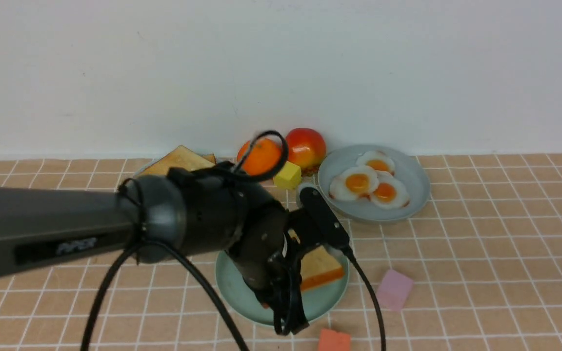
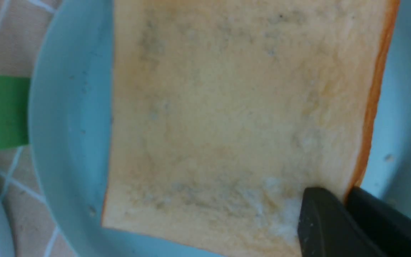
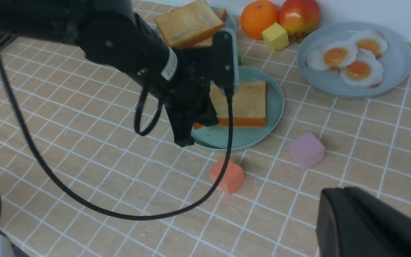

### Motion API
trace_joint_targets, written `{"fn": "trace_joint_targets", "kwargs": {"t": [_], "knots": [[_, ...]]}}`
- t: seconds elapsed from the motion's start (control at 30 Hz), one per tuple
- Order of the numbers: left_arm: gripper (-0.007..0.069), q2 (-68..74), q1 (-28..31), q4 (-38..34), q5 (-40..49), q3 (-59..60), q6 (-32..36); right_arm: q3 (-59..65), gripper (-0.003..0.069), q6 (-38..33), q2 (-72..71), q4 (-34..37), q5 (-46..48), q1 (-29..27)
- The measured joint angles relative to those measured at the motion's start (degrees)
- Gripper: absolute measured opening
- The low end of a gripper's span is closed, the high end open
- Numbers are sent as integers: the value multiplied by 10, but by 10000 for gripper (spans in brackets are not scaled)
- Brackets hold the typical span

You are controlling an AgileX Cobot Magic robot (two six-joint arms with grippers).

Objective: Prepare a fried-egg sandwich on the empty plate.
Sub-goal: Use the left arm to put a slice of bread into the empty plate in the middle, then use the right arm to grab a fried egg

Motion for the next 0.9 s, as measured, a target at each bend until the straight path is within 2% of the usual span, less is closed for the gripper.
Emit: {"fn": "trace_joint_targets", "kwargs": {"t": [0.2, 0.23, 0.27, 0.33, 0.37, 0.4, 0.5, 0.6, 0.63, 0.67, 0.73, 0.83, 0.87, 0.9], "knots": [[56, 7, 0, 19, -3, 0, 0, 0, 23, 0, 0, 9, 3, 0], [108, 7, 0, 20, -3, 0, 0, 0, 24, 0, 0, 10, 3, 0], [114, 7, 0, 20, -3, 0, 0, 0, 25, 0, 0, 11, 3, 0], [221, 7, 0, 20, -2, 0, -6, 0, 29, 0, 0, 11, 3, 0], [230, 6, 0, 20, -2, 0, -7, 0, 29, 0, 0, 11, 3, 0], [304, 5, 0, 20, 0, 0, -17, 0, 33, 0, 0, 11, 3, 0], [419, -9, 0, 21, 7, 0, -48, 0, 37, 0, 0, 11, 3, 0], [467, -43, 0, 20, 44, -7, -109, 0, 45, 4, 0, 11, 3, 0], [466, -43, 0, 20, 44, -8, -109, 0, 45, 5, 1, 11, 3, 0], [445, -67, 0, 18, 83, -16, -149, 0, 47, 16, 7, 12, 3, 0], [370, -98, 0, 17, 123, -23, -185, 0, 50, 22, 32, 11, 3, 0], [139, -171, 0, -2, 150, -24, -214, 0, 54, 23, 106, 11, -10, 0], [123, -176, 0, -2, 150, -24, -215, 0, 54, 22, 112, 11, -12, 0], [30, -215, 0, -17, 145, -22, -219, 0, 55, 13, 154, 11, -33, 0]]}}
